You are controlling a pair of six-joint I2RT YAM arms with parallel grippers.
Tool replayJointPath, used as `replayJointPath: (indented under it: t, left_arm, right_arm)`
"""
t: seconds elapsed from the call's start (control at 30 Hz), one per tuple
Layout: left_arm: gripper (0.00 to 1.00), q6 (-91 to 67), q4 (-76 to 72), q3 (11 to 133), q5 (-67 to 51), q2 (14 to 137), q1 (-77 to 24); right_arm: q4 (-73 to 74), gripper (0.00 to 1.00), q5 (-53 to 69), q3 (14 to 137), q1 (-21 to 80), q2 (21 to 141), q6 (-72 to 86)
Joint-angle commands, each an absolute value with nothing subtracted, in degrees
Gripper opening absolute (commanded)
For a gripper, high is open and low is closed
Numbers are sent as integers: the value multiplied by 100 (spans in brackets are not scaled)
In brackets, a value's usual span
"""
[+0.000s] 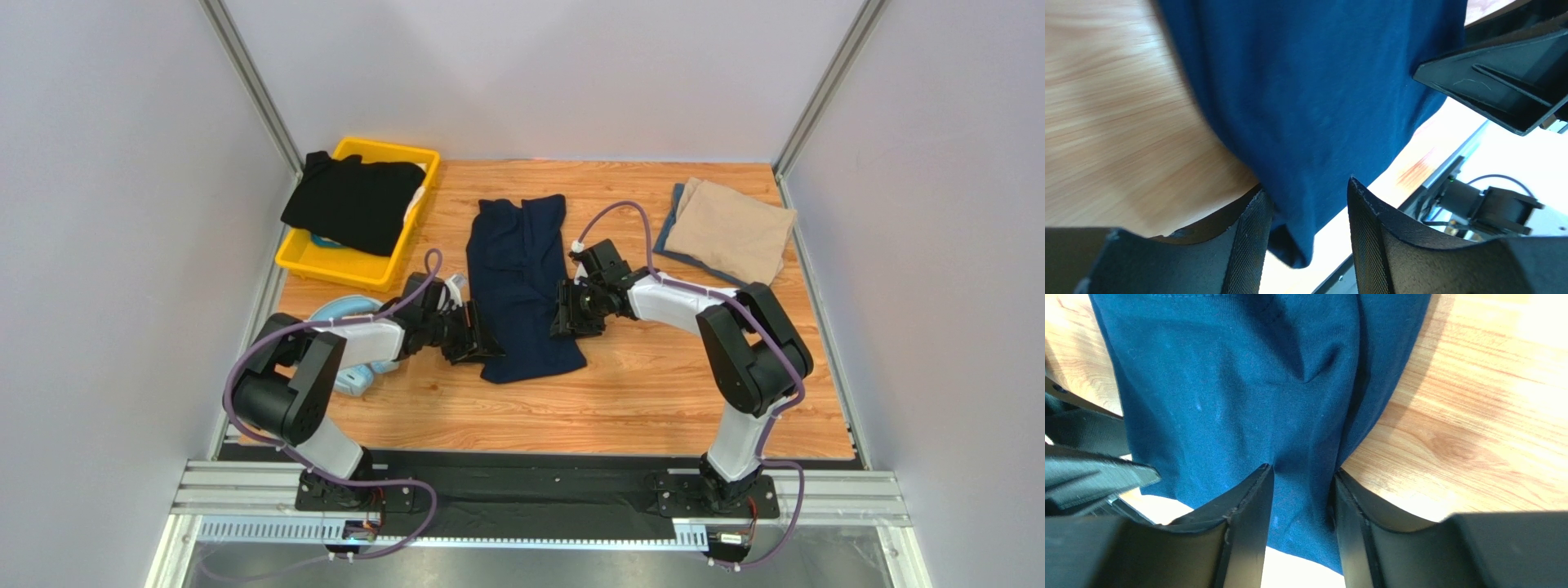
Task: Fold and stack the t-shirts
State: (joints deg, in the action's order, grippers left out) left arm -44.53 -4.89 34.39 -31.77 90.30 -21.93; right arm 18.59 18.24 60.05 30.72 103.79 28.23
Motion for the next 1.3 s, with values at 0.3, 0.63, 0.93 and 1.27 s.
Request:
replayJointPath:
  t: [0.3, 0.63, 0.93, 1.27]
  left_arm:
    - [35, -4131, 483, 3639, -2110, 9238, -2751]
    - [0, -3832, 1222, 3665, -1740, 8369, -2751]
    - [0, -3806, 1485, 3629, -1626, 7534, -2751]
    - [0, -3498, 2074, 4613, -1257, 7479, -2751]
  right_arm:
    - [2241, 9, 1670, 5309, 3225, 10688, 2707]
    - [2224, 0, 1995, 5002, 3384, 9906, 2725]
    - [2302, 0, 2004, 4729, 3472, 8738, 2935]
    - [2478, 0, 2004, 5202, 3472, 8455, 3164]
